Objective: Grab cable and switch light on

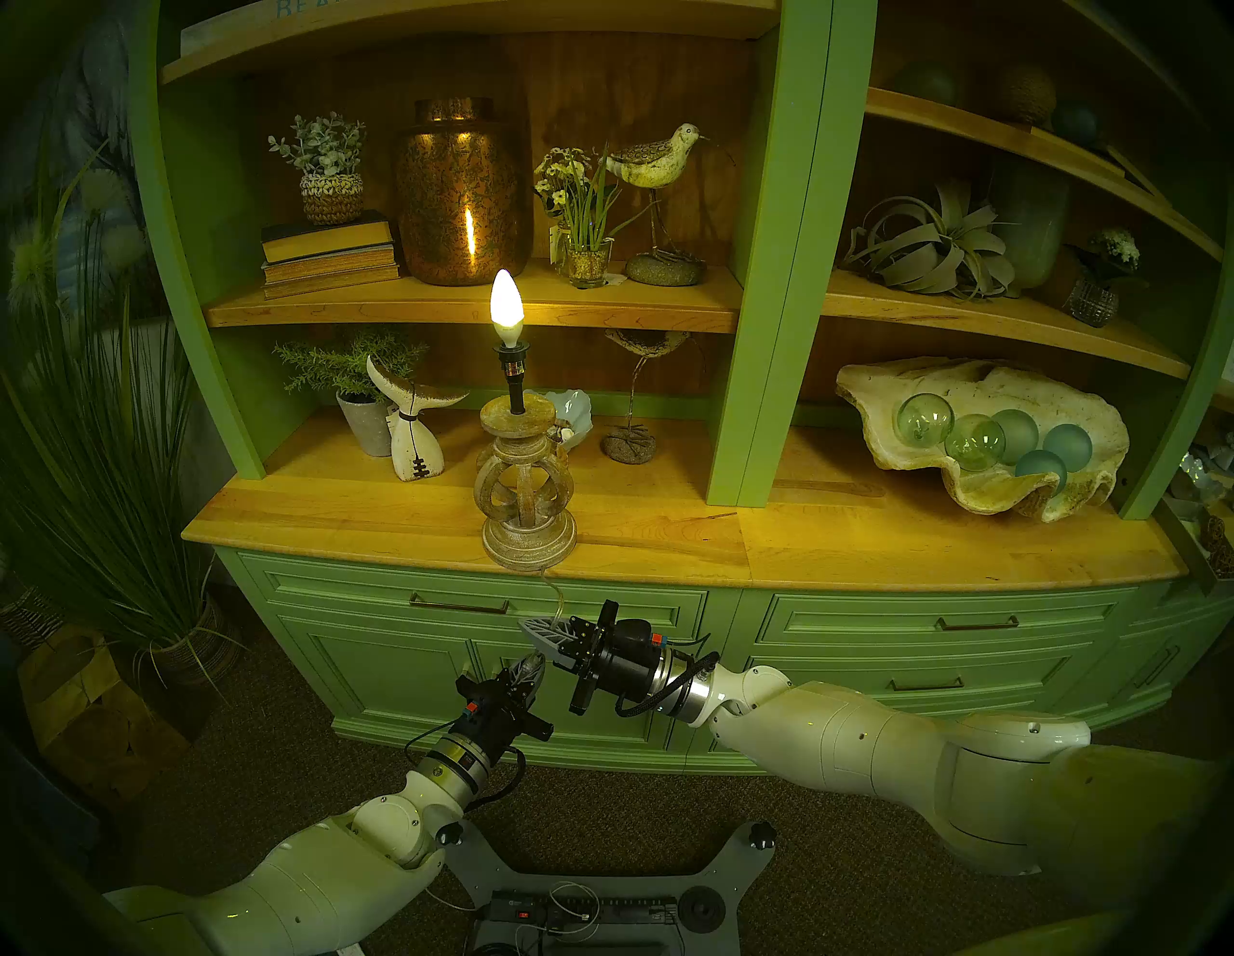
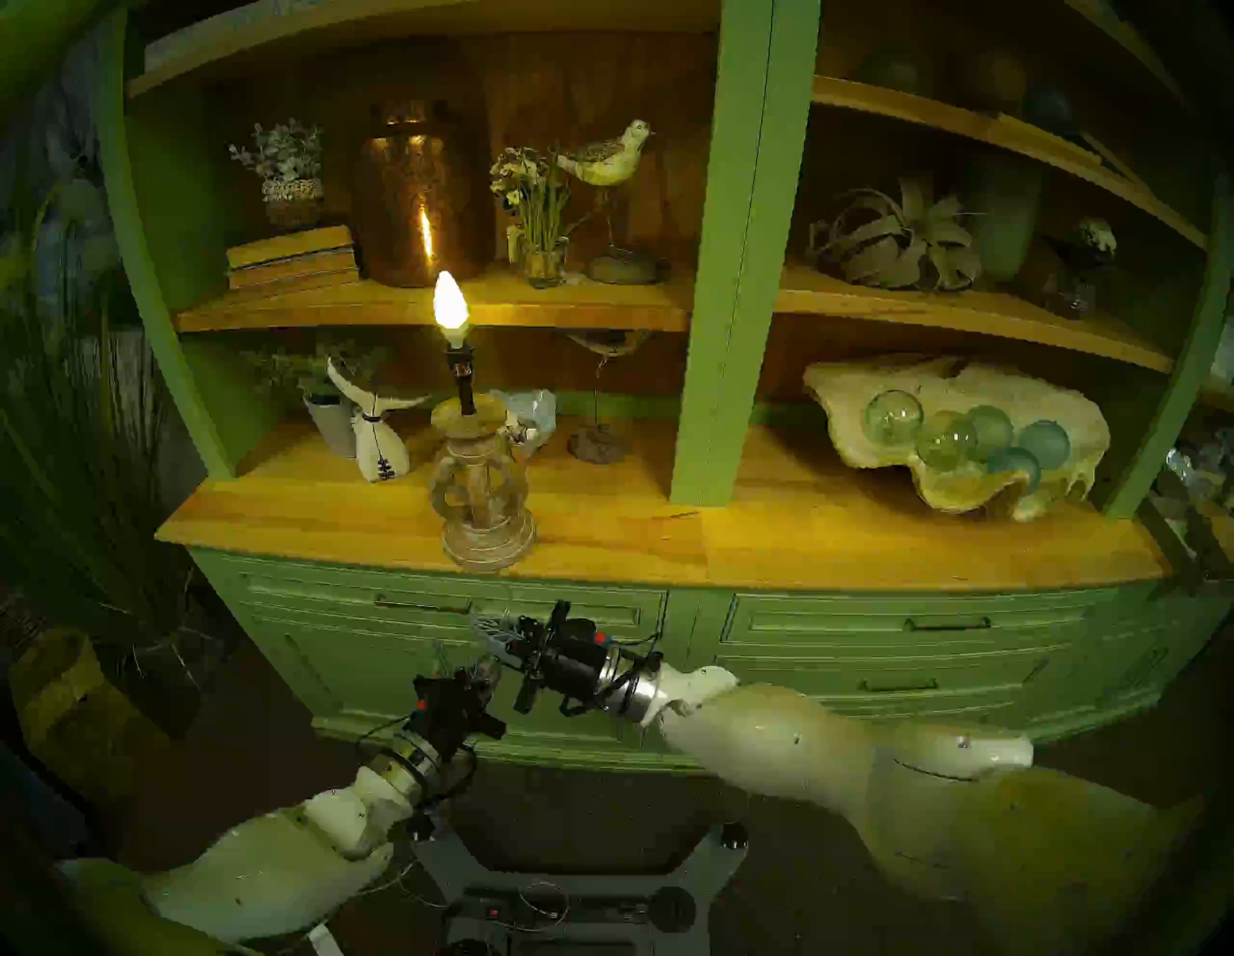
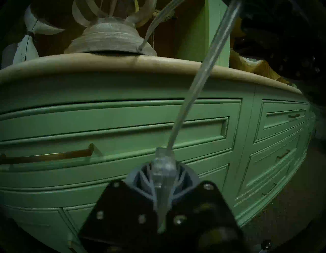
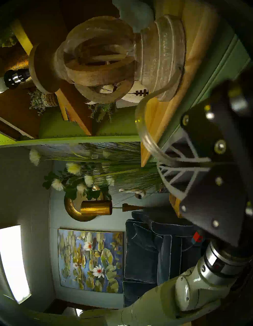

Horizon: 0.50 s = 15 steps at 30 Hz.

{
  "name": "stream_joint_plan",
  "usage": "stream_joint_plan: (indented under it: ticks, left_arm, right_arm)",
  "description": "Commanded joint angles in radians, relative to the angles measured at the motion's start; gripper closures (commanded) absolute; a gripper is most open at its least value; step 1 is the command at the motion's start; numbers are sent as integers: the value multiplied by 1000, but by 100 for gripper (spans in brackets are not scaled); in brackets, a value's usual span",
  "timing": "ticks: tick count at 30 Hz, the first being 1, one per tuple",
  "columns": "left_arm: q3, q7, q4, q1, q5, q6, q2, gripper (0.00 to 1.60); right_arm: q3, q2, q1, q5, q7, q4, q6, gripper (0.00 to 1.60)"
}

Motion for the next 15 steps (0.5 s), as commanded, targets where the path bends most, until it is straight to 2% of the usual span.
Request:
stream_joint_plan:
  ticks: [1, 4, 7, 8, 15]
  left_arm:
    - [-6, 6, -23, -34, 36, -48, -18, 160]
    - [-7, 5, -29, -28, 37, -49, -21, 160]
    - [-7, -31, -55, -12, 9, -77, -9, 160]
    - [-9, -26, -72, -1, 12, -78, -2, 0]
    - [-20, -25, -145, 72, -9, -79, 60, 0]
  right_arm:
    - [3, 0, 33, 7, 84, -23, -13, 160]
    - [0, 1, 35, 9, 84, -23, -14, 160]
    - [-4, 2, 36, 9, 78, -25, -16, 160]
    - [-5, 2, 36, 9, 77, -26, -16, 160]
    - [-10, 0, 39, 24, 95, -20, -18, 160]
